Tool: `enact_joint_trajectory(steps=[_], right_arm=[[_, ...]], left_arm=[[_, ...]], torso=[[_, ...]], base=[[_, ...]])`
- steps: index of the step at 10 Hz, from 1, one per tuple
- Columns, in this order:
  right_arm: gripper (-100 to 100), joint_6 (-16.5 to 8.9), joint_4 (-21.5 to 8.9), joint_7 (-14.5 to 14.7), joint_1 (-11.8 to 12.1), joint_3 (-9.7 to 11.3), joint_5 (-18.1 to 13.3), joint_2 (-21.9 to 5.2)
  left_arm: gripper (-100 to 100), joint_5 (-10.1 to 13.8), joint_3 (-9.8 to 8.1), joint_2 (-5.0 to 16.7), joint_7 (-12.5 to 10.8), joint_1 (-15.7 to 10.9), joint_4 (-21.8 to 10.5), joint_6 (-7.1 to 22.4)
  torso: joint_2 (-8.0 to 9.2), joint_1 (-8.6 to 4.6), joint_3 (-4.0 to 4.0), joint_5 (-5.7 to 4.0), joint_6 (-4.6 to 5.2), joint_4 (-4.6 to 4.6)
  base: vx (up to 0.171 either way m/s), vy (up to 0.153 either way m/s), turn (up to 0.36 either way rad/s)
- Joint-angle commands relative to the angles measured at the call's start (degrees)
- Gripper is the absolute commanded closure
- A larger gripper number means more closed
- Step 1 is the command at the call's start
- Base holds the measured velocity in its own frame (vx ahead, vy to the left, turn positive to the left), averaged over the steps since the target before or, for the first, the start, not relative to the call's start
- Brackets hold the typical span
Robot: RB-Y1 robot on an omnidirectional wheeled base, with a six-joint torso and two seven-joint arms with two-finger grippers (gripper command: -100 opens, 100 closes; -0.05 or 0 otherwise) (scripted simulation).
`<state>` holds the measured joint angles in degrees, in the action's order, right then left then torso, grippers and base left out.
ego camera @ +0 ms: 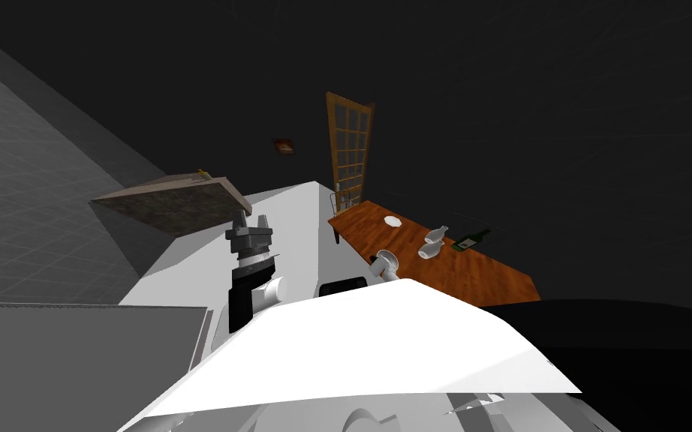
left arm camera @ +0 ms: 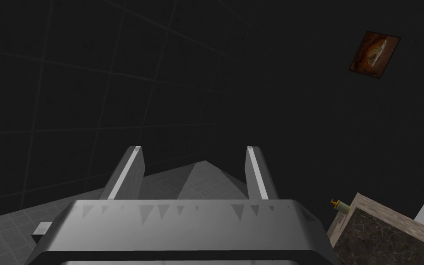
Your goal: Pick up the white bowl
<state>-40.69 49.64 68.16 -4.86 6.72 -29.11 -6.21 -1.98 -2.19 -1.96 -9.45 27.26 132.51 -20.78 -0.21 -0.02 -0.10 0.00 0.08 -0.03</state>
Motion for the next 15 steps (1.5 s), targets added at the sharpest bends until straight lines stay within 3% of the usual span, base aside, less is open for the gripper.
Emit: enact_joint_trajectory(steps=[1, 4, 5, 6, 10, 11, 12, 15], right_arm=[[-100, 1.7, -1.2, -1.5, 0.4, 0.2, -0.4, -0.6], [-100, 5.1, -4.2, -4.6, 1.3, 0.7, -1.2, -2.0], [-100, 4.8, -4.9, -4.4, 0.4, 0.5, -1.4, -1.7], [100, 5.1, -5.1, -4.7, 0.4, 0.6, -1.5, -1.8], [100, 5.1, -5.1, -4.8, 0.4, 0.5, -1.4, -1.7], [0, 5.1, -5.1, -4.8, 0.4, 0.5, -1.4, -1.7], [100, 4.0, -3.2, -3.6, 1.0, 0.6, -1.0, -1.5], [100, 0.5, -0.3, -0.4, 0.1, 0.0, -0.1, -0.1]], left_arm=[[0, 0.0, 0.0, 0.0, 0.0, 0.0, 0.0, 0.0], [0, 0.0, 0.0, 0.0, 0.0, 0.0, 0.0, 0.0], [0, 0.0, 0.0, 0.0, 0.0, 0.0, 0.0, 0.0], [0, 0.0, 0.0, 0.0, 0.0, 0.0, 0.0, 0.0], [0, 0.0, 0.0, 0.0, 0.0, 0.0, 0.0, 0.0], [0, 0.0, 0.0, 0.0, 0.0, 0.0, 0.0, 0.0], [0, 0.0, 0.0, 0.0, 0.0, 0.0, 0.0, 0.0], [0, 0.0, 0.0, 0.0, 0.0, 0.0, 0.0, 0.0]], torso=[[0.0, 0.0, 0.0, 0.0, 0.0, 0.0], [-0.12, 0.01, -0.07, 0.0, 0.0, -0.03], [-0.15, 0.04, -0.09, 0.01, 0.0, -0.03], [-0.05, 0.02, -0.04, 0.01, 0.01, -0.02], [0.07, 0.0, 0.03, 0.04, -0.03, 0.0], [0.08, 0.01, 0.04, 0.05, -0.04, 0.01], [0.09, 0.02, 0.04, 0.06, -0.04, 0.01], [0.35, 0.05, 0.19, 0.09, -0.04, 0.07]], base=[[0.05, 0.01, 0.04], [0.059, 0.014, 0.048], [0.03, 0.009, 0.008], [0.005, 0.001, -0.002], [0.0, 0.0, 0.0], [0.0, 0.0, 0.0], [-0.023, -0.006, -0.03], [-0.061, -0.013, -0.053]])
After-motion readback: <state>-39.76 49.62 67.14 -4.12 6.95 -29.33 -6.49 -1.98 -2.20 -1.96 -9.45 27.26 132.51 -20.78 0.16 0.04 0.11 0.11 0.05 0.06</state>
